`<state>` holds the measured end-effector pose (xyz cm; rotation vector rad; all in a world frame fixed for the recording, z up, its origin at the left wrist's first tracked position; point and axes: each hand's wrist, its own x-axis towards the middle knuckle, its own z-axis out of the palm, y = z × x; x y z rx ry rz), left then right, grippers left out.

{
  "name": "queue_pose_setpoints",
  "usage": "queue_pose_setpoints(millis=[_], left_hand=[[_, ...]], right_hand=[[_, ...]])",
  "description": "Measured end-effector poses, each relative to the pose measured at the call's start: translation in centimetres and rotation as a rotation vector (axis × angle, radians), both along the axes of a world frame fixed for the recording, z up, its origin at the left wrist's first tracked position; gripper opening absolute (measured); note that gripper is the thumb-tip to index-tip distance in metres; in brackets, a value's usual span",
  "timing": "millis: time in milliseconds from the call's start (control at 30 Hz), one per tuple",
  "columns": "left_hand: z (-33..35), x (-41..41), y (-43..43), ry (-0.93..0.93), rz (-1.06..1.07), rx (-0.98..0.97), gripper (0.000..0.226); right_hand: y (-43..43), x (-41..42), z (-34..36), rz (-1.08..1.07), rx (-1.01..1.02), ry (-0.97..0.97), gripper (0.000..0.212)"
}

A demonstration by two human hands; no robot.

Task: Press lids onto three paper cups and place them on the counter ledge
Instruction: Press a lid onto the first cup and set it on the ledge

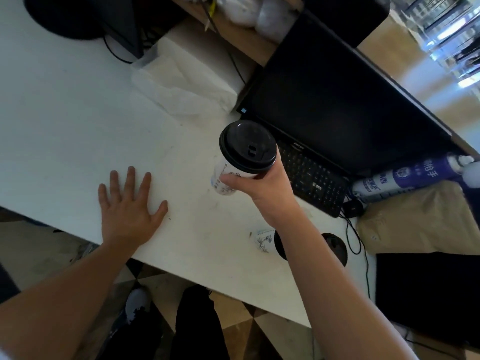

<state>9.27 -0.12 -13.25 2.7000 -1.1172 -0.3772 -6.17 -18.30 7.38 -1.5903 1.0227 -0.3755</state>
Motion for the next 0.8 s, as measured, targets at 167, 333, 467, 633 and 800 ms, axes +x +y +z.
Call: queue_pose_setpoints(millis=[167,333,467,633,800], left_hand=[[-0.4,0.1,-0.1,-0.026,-0.027,0.072,0.089],[0.1,0.4,-0.5,0.005,-0.045,0.142,0.089],[1.3,1.1,-1.0,0.121,-0.088,0.337,0.093],[6.4,2.1,-3.8,0.434,-0.105,0.419,0.110],[16.3,0.3,-6.5,0.837,-0.248,-0.134,0.104]], right_hand=[[0.8,-0.9,-1.7,-0.057,0.066,-0.015,0.089],[1.5,-2.1,-1.8,-0.060,0.084,-0.045,0.083],[1.9,-2.9,-1.4,-0.062,0.092,-0.063,0.083],[2.3,-3.9,-0.2,-0.095,0.088,-0.108,0.082],[2.7,-4.7,1.7,-0.105,0.065,-0.103,0.083]])
